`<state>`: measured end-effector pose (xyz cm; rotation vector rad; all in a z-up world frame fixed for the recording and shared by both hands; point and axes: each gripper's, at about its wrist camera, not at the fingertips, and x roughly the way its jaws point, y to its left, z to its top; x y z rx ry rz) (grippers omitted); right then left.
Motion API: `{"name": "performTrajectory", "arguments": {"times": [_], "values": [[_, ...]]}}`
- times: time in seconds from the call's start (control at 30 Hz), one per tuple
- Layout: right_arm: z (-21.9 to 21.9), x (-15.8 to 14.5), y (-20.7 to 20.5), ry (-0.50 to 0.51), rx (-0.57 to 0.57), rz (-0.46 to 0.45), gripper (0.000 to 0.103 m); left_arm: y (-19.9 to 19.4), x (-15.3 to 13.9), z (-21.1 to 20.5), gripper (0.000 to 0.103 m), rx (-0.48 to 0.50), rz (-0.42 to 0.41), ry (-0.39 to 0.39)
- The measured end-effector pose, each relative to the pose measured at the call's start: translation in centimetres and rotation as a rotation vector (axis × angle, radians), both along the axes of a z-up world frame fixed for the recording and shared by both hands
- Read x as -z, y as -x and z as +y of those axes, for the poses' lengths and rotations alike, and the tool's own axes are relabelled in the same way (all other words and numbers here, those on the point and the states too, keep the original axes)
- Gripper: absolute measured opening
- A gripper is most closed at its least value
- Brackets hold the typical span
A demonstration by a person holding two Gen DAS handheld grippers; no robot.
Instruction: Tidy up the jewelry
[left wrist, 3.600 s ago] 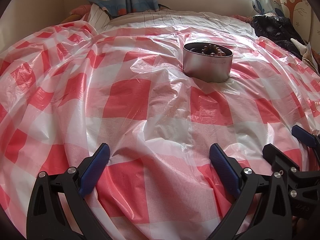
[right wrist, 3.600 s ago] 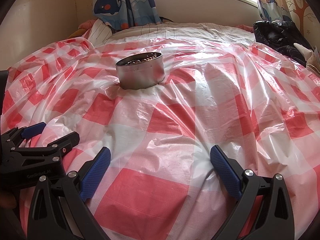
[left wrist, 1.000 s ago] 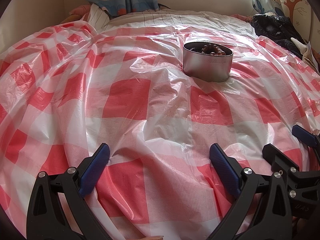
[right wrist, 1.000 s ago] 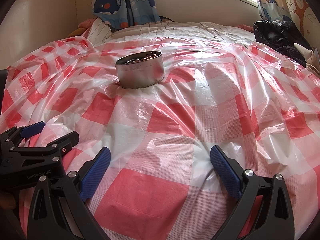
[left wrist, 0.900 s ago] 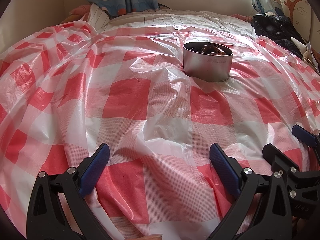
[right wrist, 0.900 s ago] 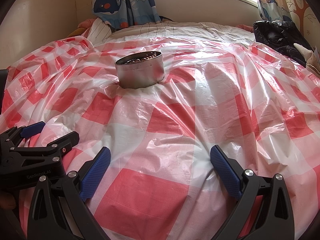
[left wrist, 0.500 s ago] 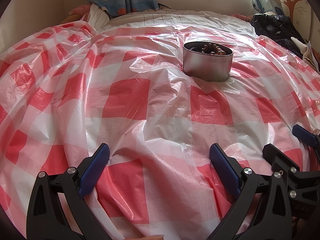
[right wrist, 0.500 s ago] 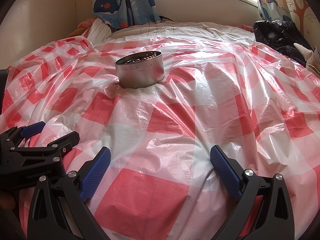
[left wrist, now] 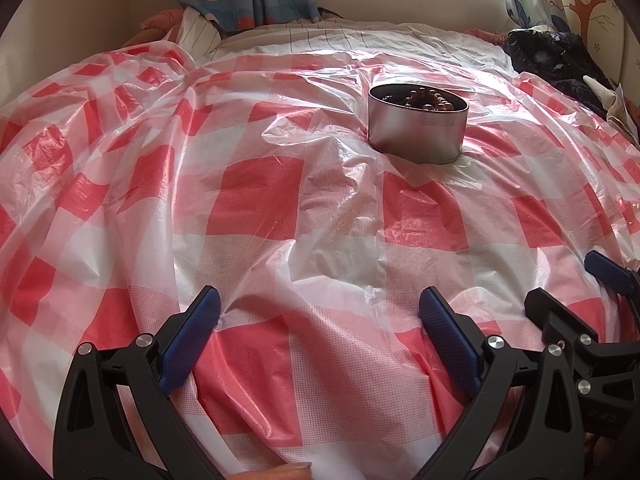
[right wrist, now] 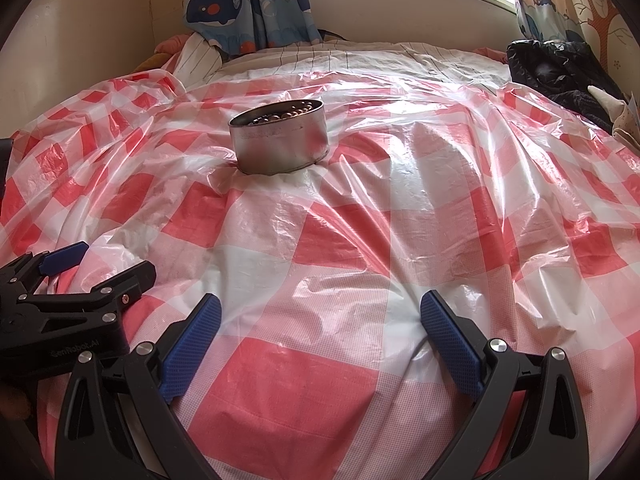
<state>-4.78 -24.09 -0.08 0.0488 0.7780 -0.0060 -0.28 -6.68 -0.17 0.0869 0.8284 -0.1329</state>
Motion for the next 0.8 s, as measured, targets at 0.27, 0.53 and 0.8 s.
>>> {"name": "performTrajectory", "arguments": {"times": [0.27, 0.53, 0.8], "values": [[0.01, 0.02, -0.06, -0.001, -0.001, 0.001, 0.095, 0.10, 0.04, -0.32, 0.096, -0.003, -0.004, -0.032], [0.04, 0.04, -0.05, -0.001, 0.000, 0.001, 0.095, 0.11, 0.03, -0.29, 0.096, -0.003, -0.004, -0.031], [0.01, 0.07, 0.02, -0.001, 0.000, 0.001, 0.095, 0.11, 0.04, -0.23, 0.096, -0.003, -0.003, -0.031]]}}
